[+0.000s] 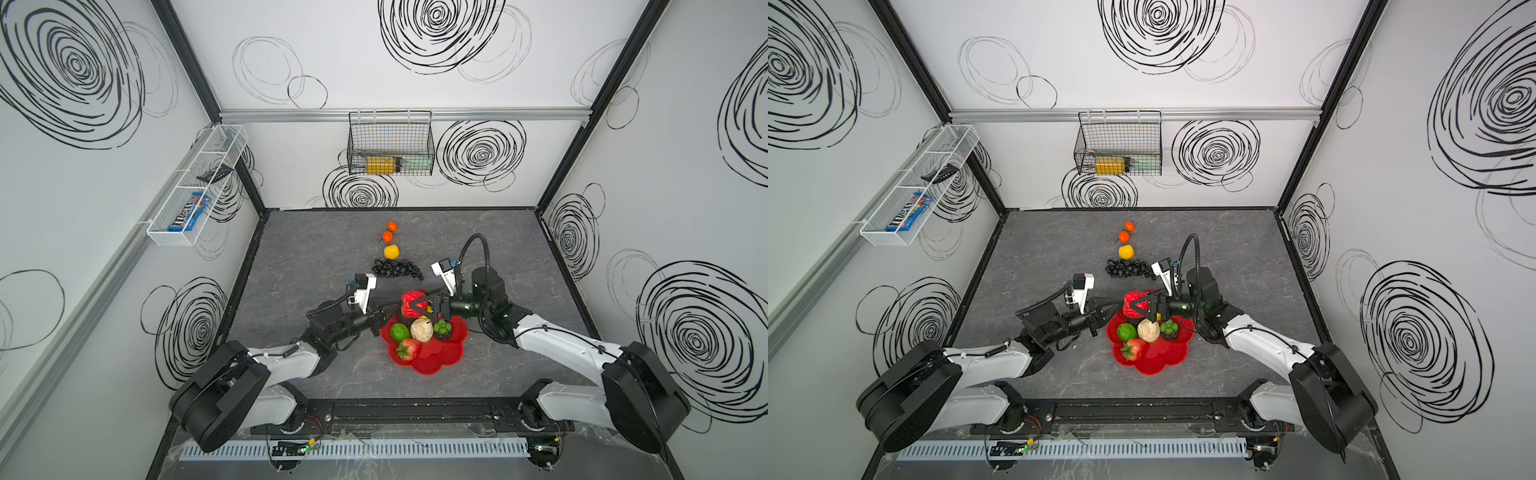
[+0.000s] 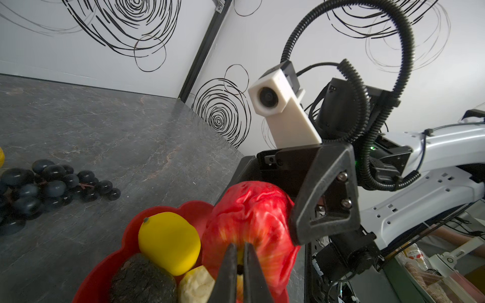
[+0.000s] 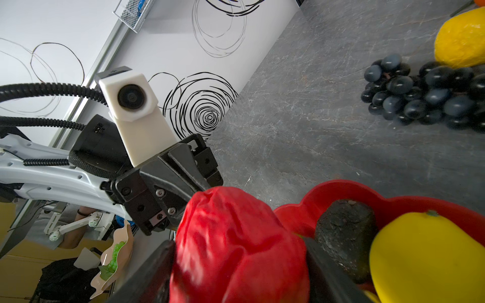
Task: Arrange fruit in a fruit bowl
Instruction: Place the fruit in the fruit bowl.
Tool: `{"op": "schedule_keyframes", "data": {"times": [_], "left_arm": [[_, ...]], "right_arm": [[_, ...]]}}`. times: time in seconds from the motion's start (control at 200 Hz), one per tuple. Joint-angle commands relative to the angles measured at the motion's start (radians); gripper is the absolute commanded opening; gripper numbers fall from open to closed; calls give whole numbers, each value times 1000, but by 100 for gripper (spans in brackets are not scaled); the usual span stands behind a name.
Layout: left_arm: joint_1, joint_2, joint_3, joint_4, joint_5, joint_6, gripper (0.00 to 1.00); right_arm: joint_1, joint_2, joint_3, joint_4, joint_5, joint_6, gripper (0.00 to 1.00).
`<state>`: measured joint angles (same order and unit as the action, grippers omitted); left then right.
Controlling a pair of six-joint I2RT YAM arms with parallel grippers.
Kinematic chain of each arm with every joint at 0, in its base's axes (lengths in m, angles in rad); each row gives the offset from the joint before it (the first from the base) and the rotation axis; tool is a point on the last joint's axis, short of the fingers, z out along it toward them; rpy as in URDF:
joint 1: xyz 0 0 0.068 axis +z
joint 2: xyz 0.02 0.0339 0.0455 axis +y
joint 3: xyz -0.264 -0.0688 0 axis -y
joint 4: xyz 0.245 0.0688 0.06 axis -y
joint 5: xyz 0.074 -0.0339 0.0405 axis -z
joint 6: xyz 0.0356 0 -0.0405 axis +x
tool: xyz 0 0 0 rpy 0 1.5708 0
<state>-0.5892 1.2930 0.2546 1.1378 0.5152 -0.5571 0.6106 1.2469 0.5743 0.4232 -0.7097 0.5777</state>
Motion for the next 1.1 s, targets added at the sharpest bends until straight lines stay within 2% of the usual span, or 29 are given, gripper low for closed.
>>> {"op": "schedule_keyframes", "data": {"times": [0.0,0.245,0.305,0.38,0.39,0.425,0.58,0.68,0.916,1.096], "left_arm": [[-9,3,13,26,0,13,6],[-49,-51,26,-59,-62,45,4],[-92,-106,40,-144,-149,85,4],[-169,-156,99,-358,-288,177,4],[-183,-158,109,-385,-305,185,1],[-218,-170,136,-460,-351,217,0],[-354,-199,230,-704,-495,312,1],[-443,-177,305,-834,-576,371,1],[-646,-22,466,-1059,-793,485,1],[-682,71,525,-1114,-854,506,0]], "right_arm": [[9,-36,3,23,0,-11,78],[-46,-99,11,-109,98,-28,100],[-91,-152,-4,-125,99,-23,98],[-153,-234,-20,-166,106,-24,97],[-162,-247,-20,-172,109,-25,97],[-191,-291,-28,-198,128,-28,97],[-262,-492,-79,-306,390,-30,97],[-292,-583,-110,-350,484,-30,97],[-329,-623,-156,-361,480,-15,97],[-348,-613,-177,-336,427,-3,97]]}}
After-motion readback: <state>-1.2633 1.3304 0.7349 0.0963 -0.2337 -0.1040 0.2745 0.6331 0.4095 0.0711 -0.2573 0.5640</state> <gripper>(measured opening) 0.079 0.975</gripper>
